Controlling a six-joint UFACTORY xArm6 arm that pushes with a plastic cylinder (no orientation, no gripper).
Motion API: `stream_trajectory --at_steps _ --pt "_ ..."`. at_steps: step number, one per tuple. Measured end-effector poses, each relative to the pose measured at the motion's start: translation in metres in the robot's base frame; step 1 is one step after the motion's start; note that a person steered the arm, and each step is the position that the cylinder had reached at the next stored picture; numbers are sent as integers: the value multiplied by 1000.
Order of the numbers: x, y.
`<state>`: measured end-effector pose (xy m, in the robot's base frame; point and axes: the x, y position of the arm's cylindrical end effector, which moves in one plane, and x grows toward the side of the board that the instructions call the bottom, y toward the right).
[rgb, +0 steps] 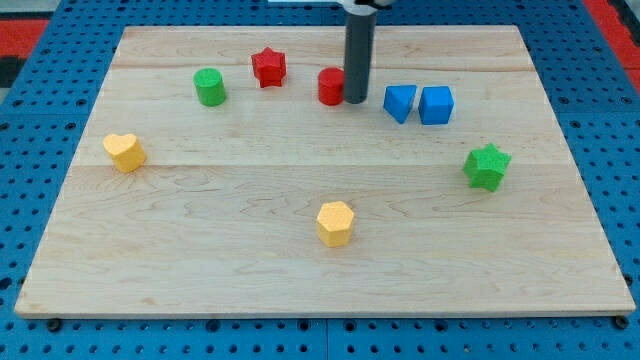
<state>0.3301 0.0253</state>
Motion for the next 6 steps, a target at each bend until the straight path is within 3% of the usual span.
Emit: stream_trajectory --at_steps 3,4,6 --pt "-27 -57" --pt "-3 -59" --pt "70 -125"
